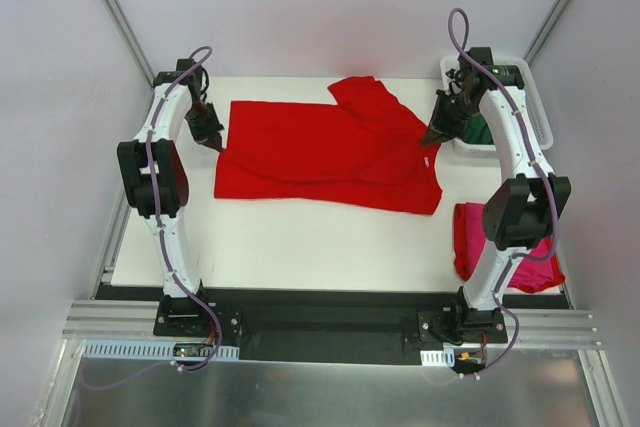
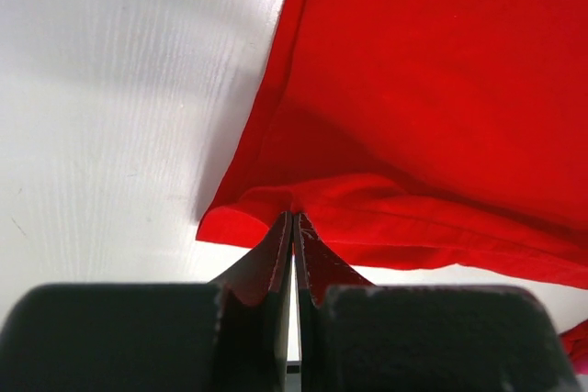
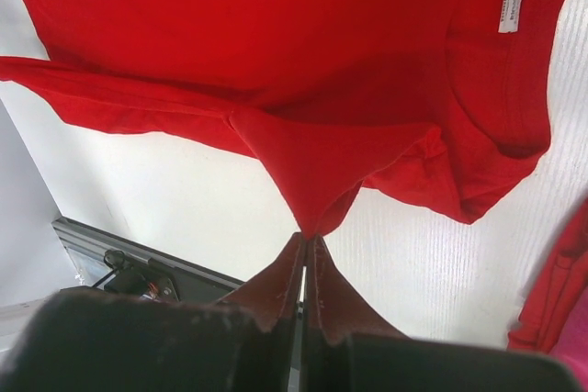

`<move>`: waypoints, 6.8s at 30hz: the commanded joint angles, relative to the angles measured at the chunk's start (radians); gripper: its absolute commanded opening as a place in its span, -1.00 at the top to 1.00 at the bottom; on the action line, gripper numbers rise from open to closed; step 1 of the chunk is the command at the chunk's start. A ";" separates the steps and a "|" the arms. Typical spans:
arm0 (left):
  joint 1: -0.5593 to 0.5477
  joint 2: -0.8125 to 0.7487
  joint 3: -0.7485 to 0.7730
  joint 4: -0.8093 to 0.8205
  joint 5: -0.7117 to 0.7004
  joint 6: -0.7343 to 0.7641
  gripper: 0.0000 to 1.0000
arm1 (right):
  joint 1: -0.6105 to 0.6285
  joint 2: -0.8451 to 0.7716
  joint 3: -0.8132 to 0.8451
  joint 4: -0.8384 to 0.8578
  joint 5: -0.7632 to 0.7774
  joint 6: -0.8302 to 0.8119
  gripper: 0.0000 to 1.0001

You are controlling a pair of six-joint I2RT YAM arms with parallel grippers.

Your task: Fold and stack the t-shirts

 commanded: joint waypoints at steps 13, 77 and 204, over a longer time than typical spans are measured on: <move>-0.008 0.018 0.048 -0.001 0.021 0.025 1.00 | -0.037 0.079 0.109 -0.017 -0.018 -0.014 0.98; 0.001 -0.163 -0.462 0.272 0.258 -0.014 -0.99 | 0.011 -0.084 -0.530 0.221 0.089 -0.108 -0.86; 0.051 -0.321 -0.721 0.169 0.074 0.043 1.00 | 0.057 -0.152 -0.688 0.161 0.205 -0.120 0.98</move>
